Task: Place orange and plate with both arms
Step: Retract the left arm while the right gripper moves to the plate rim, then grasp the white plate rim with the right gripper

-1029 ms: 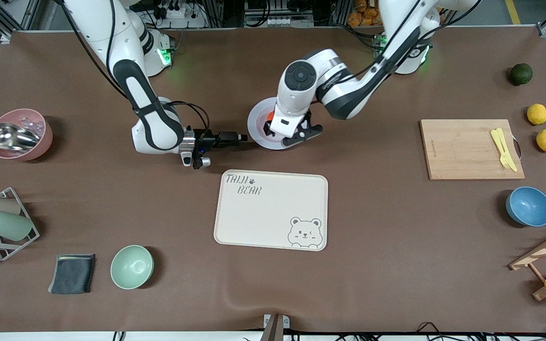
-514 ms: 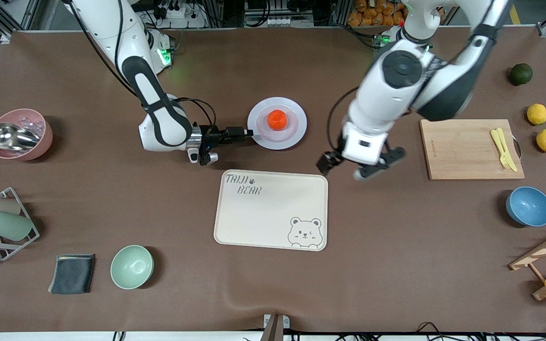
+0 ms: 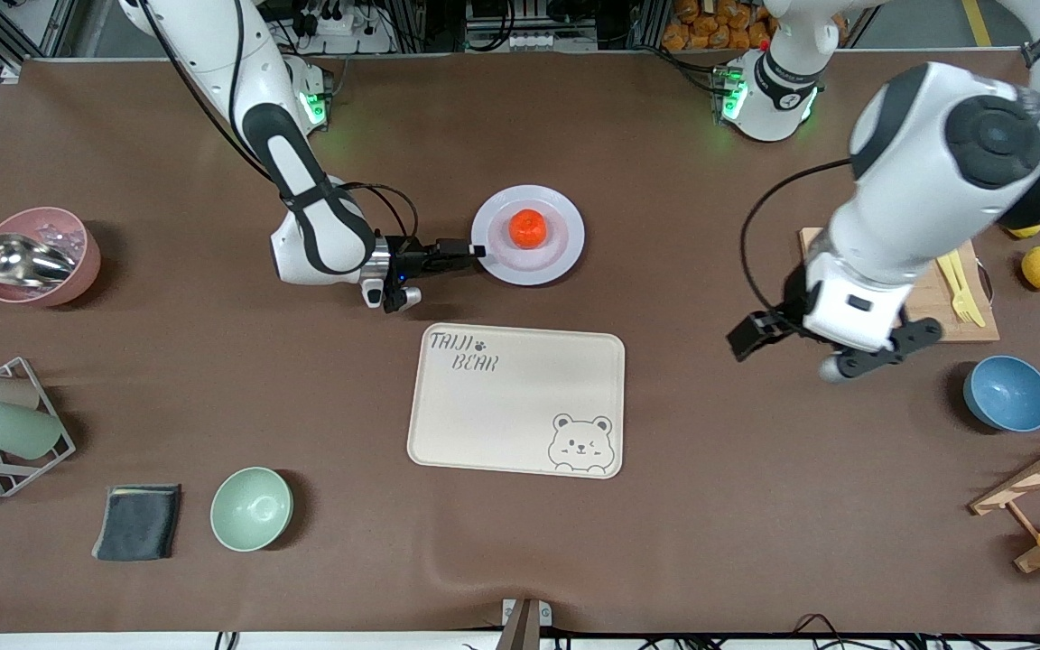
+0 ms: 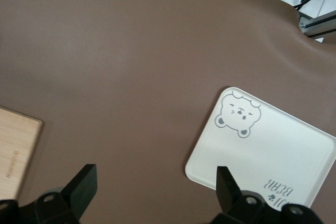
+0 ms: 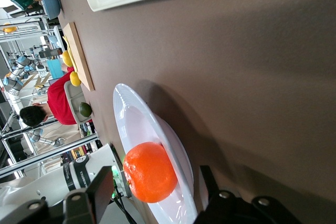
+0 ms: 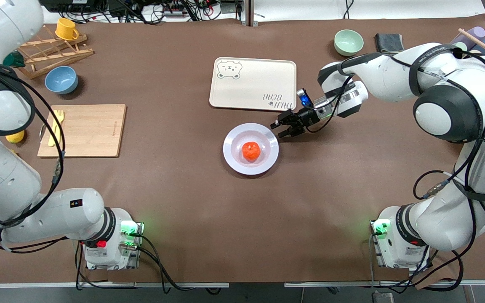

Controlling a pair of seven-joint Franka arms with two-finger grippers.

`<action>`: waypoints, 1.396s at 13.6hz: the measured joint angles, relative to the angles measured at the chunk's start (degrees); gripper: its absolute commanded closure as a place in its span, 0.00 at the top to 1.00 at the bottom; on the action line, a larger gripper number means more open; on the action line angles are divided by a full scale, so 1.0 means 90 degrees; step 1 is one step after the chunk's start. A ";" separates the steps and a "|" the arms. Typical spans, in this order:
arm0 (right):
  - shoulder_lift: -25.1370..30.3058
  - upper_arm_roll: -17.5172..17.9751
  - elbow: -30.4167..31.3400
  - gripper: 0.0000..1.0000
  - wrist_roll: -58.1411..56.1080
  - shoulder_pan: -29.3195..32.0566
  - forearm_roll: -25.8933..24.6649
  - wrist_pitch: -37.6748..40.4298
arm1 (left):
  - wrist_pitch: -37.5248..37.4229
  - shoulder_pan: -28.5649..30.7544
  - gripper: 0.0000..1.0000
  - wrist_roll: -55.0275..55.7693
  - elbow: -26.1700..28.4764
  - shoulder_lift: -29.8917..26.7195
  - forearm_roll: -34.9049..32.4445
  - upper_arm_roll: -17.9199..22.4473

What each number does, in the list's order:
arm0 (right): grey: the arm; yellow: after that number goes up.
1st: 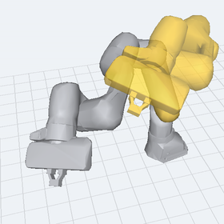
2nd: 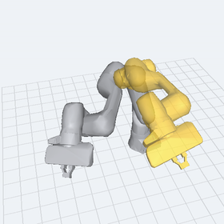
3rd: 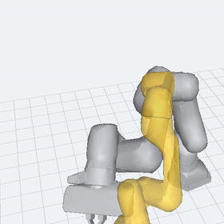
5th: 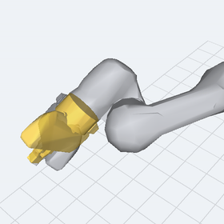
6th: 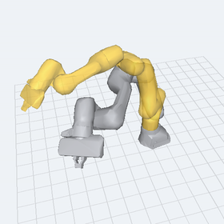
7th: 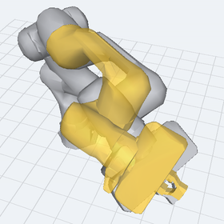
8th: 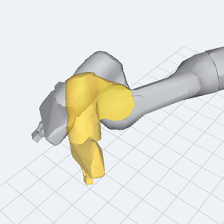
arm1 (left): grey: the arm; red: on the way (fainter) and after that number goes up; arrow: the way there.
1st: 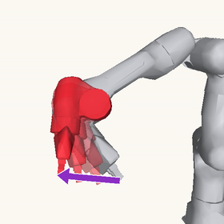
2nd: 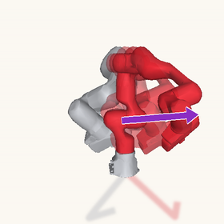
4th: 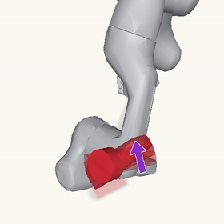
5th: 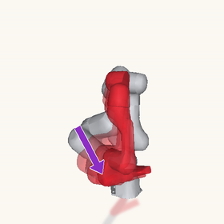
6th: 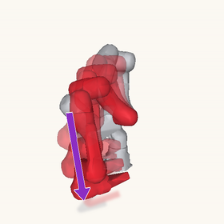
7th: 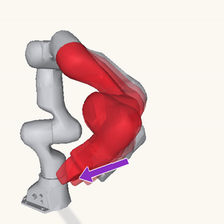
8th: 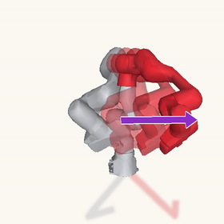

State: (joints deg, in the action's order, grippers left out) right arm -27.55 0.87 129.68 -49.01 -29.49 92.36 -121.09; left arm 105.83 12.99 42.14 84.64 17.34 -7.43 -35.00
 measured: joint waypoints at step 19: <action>-0.0169 -0.0004 0.0065 0.00 -0.0501 -0.0598 0.0711 -0.0478 | -0.3210 -0.1050 1.00 -0.3921 -0.0523 -0.1931 0.1014 0.3421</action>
State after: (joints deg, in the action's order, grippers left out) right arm -29.07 0.84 130.26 -53.52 -34.87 98.76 -125.40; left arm 76.94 3.54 6.85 79.94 -0.04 1.70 -4.21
